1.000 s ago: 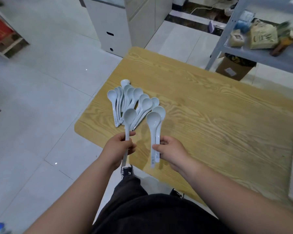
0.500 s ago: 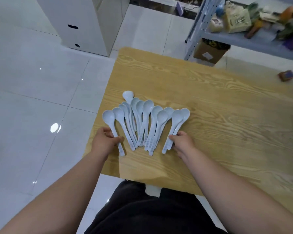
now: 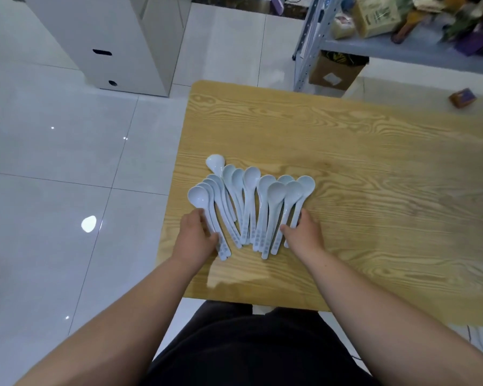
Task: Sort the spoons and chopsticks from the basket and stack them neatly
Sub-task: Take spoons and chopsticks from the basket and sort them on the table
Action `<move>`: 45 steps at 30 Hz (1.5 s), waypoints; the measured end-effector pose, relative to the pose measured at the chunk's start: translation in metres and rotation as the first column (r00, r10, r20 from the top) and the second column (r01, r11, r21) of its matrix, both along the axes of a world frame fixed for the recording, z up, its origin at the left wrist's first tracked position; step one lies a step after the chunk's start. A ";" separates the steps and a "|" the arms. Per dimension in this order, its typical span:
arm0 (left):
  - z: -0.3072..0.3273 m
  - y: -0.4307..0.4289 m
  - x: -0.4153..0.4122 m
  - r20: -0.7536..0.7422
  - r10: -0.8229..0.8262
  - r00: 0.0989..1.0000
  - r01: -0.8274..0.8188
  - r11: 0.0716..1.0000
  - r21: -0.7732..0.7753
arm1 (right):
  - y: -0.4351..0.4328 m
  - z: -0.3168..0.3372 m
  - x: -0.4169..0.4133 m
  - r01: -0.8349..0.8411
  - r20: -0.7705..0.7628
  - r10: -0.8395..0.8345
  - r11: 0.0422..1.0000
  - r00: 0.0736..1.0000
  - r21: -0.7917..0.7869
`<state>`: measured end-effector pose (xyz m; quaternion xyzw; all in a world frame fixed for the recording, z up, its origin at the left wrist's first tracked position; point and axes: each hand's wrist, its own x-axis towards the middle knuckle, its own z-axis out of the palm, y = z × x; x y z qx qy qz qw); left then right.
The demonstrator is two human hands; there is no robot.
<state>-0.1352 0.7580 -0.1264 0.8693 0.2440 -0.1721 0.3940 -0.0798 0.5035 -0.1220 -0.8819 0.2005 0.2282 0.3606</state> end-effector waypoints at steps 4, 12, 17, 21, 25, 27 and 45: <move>0.014 -0.006 0.002 0.040 -0.095 0.995 0.096 0.995 -0.033 | -0.005 0.005 -0.005 -0.065 -0.026 0.068 0.993 0.997 0.098; 0.051 -0.024 -0.016 0.052 -0.276 0.960 0.271 0.959 0.084 | -0.038 0.051 -0.027 -0.252 -0.089 0.255 0.967 0.963 0.047; 0.098 -0.073 -0.050 0.168 -0.385 0.908 0.405 0.907 -0.111 | -0.082 0.114 -0.076 -0.304 0.059 0.298 0.928 0.953 0.218; 0.139 -0.140 -0.081 0.248 -0.552 0.796 0.601 0.769 -0.219 | -0.135 0.159 -0.128 -0.294 0.161 0.255 0.905 0.954 0.308; 0.163 -0.220 -0.103 0.308 -0.583 0.752 0.652 0.727 -0.217 | -0.207 0.168 -0.183 -0.283 0.205 0.224 0.899 0.953 0.333; 0.172 -0.265 -0.110 0.326 -0.525 0.786 0.608 0.752 -0.255 | -0.244 0.169 -0.208 -0.270 0.209 0.206 0.897 0.956 0.349; 0.180 -0.471 -0.103 0.385 -0.683 0.620 0.784 0.527 -0.328 | -0.437 0.196 -0.223 0.007 0.372 -0.122 0.956 0.920 0.294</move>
